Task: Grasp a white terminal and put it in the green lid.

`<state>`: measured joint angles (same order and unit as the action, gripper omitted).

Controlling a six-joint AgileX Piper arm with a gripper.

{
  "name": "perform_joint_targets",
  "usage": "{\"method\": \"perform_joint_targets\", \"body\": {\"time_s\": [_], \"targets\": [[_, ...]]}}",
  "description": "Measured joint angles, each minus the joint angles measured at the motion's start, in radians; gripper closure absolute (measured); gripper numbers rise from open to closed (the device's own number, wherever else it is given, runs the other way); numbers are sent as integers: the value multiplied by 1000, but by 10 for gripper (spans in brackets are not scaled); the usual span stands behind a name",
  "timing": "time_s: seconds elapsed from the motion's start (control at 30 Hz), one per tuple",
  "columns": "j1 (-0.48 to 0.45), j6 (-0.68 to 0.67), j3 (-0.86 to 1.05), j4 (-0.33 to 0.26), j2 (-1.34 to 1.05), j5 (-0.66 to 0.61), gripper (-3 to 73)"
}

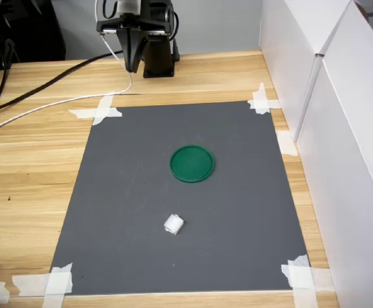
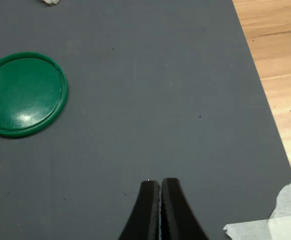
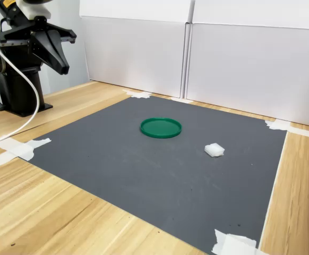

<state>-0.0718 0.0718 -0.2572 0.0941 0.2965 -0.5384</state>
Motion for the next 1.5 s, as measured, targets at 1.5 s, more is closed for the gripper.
{"method": "perform_joint_targets", "body": {"time_s": [1.5], "targets": [[0,-724,-1040,-33,1292,-188,712]]}}
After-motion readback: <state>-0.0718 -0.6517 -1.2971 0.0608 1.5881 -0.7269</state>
